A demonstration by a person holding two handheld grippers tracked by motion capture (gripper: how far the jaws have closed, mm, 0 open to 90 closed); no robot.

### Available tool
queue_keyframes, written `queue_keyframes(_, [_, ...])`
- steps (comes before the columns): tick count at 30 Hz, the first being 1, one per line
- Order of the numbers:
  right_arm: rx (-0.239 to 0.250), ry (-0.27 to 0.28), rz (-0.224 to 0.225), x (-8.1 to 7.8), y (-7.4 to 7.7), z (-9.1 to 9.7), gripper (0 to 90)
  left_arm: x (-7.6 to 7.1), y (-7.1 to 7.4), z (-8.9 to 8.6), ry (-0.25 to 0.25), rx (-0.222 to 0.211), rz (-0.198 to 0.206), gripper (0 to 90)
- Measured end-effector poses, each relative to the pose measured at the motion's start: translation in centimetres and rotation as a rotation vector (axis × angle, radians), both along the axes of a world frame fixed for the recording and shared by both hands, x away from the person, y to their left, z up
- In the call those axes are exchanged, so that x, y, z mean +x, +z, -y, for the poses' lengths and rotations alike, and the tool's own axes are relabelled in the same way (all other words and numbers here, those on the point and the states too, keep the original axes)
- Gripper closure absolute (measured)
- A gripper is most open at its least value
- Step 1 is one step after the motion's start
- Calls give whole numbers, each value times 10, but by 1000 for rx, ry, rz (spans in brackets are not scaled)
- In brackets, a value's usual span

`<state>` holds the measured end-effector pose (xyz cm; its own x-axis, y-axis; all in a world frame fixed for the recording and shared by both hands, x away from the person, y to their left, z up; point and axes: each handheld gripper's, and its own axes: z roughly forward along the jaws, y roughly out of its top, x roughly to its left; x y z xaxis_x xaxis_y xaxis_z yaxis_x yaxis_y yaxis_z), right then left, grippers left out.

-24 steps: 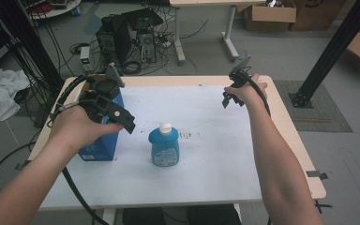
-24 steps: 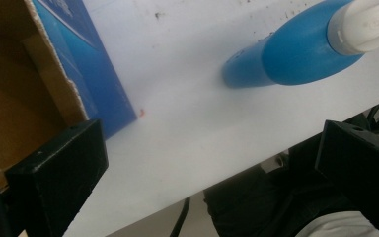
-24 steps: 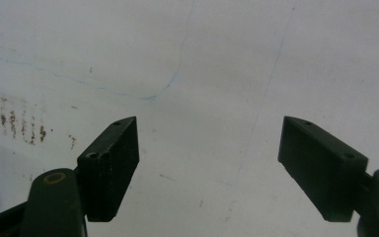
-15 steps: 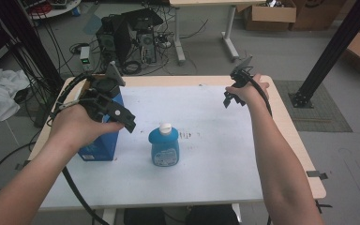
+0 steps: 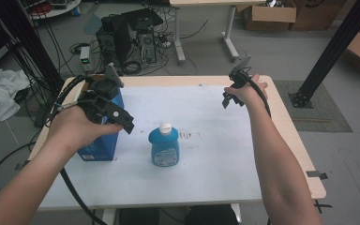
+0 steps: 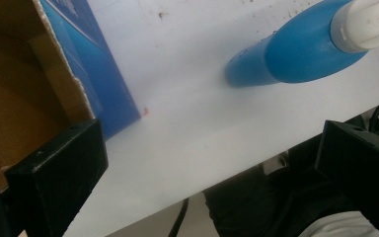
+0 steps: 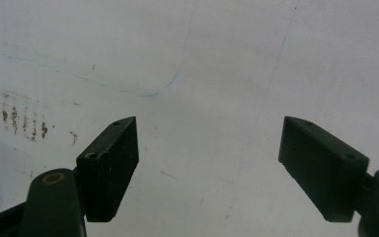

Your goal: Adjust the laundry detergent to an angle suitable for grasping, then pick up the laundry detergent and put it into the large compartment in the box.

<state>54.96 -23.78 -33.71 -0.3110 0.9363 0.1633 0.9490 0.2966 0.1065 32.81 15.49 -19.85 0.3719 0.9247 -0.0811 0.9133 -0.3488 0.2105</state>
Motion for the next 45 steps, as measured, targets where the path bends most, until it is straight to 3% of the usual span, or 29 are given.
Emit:
queue_keyframes(10, [0,-1,5,-3,3,2,235,0,3,0,-25,-10,9,1])
queue_keyframes(15, [-18,4,5,-1,1,1,236,3,1,5,-89,27,25,0])
queue_keyframes(18, [-9,10,1,-1,-2,-1,244,5,1,7,-118,15,16,0])
queue_keyframes(20, [-7,17,1,0,-2,-1,243,6,3,8,-140,-18,14,1])
queue_keyframes(22, [-2,21,-2,-1,-2,-2,243,6,5,9,-160,-22,31,0])
queue_keyframes(27, [-2,25,5,-2,0,-2,245,7,10,15,-235,-2,59,1])
queue_keyframes(32, [-2,30,6,-4,1,-1,249,8,8,29,-313,-7,74,1])
queue_keyframes(36, [3,28,12,-5,2,-1,249,9,5,44,-377,-37,85,1])
queue_keyframes(45, [7,40,12,-8,6,-1,251,13,-5,69,-557,10,109,1])
